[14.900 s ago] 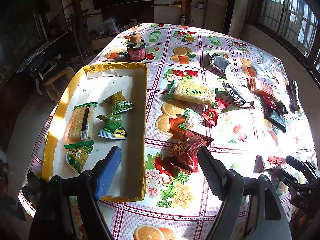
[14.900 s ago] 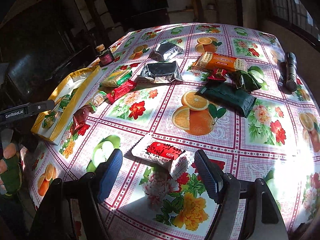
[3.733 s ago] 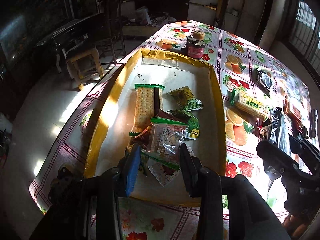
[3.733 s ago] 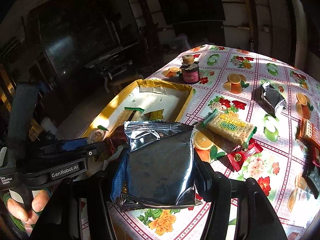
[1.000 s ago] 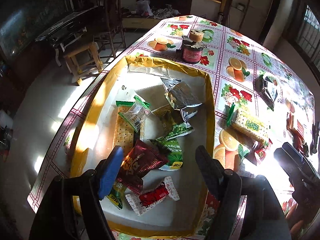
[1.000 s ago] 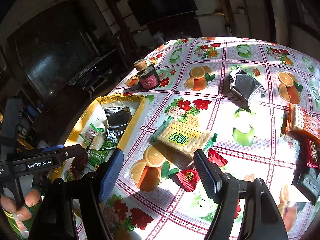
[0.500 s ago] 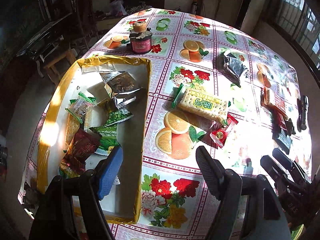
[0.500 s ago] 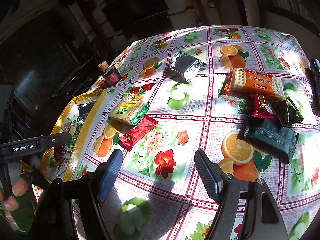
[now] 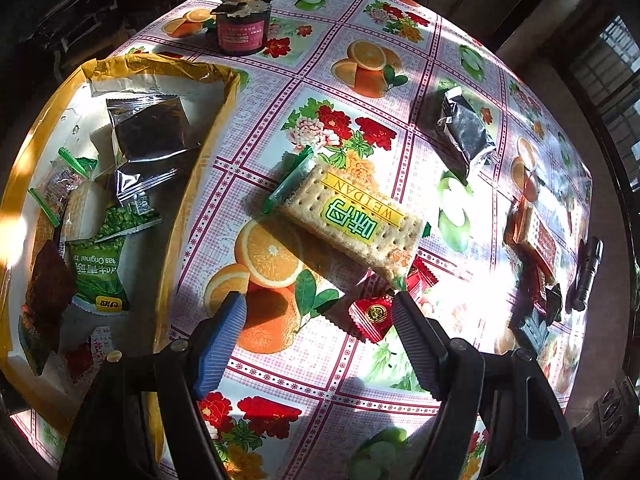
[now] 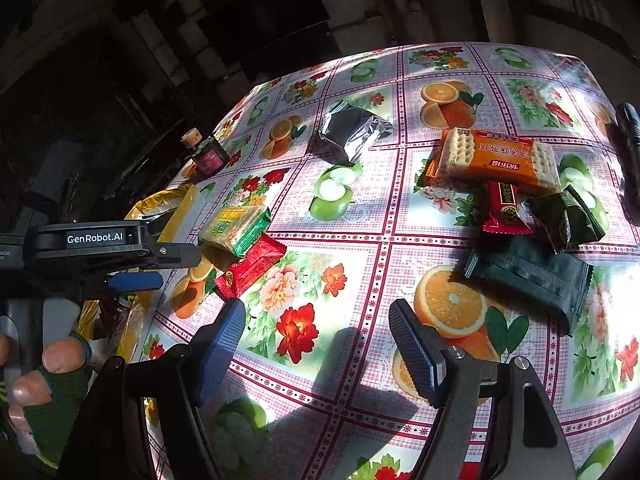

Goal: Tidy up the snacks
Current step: 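Move both open tools back toward the WEIDAN cracker pack and red bar, then grasp the WEIDAN cracker pack with the left tool while the right grasps the red bar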

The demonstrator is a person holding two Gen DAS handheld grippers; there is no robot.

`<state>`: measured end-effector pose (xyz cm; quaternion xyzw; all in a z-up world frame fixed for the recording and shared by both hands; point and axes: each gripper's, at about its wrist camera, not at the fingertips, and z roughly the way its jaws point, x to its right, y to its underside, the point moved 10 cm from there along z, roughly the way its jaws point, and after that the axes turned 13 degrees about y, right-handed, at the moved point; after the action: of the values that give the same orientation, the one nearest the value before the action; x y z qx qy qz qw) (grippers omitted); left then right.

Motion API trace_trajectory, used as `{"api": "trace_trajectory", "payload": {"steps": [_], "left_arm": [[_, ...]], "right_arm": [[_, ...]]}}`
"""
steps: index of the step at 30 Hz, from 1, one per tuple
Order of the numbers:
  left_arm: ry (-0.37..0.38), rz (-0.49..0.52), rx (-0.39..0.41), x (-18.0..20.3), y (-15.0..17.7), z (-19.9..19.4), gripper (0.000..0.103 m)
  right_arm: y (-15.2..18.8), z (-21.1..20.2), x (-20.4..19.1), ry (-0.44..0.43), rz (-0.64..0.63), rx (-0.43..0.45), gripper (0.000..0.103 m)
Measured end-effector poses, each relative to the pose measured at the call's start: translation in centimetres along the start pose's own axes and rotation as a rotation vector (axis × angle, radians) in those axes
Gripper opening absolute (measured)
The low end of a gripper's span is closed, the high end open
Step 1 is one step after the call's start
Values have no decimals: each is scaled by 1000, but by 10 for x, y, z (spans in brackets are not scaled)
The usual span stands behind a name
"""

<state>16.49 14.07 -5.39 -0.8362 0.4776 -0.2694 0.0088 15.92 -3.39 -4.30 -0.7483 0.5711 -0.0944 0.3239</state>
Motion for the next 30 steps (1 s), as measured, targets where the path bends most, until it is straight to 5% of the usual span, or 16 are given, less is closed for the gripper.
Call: {"api": "trace_trajectory", "payload": {"steps": [15,21,25,30], "left_arm": [[-16,-246,11,7,-54,54,74],[-73,-89,-11,19,-58,60,75],[-108,34,3,13,-48,50,45],[-87,113,-23,-9,-29,31,45]], "right_arm": [[-3,18,0,-15,-3,-26,78],[-2,25,6,10,-12,-44,78],[-6,27,1,4,-15,-42,78],[-3,39,-29,-15,-83,-68,78]]}}
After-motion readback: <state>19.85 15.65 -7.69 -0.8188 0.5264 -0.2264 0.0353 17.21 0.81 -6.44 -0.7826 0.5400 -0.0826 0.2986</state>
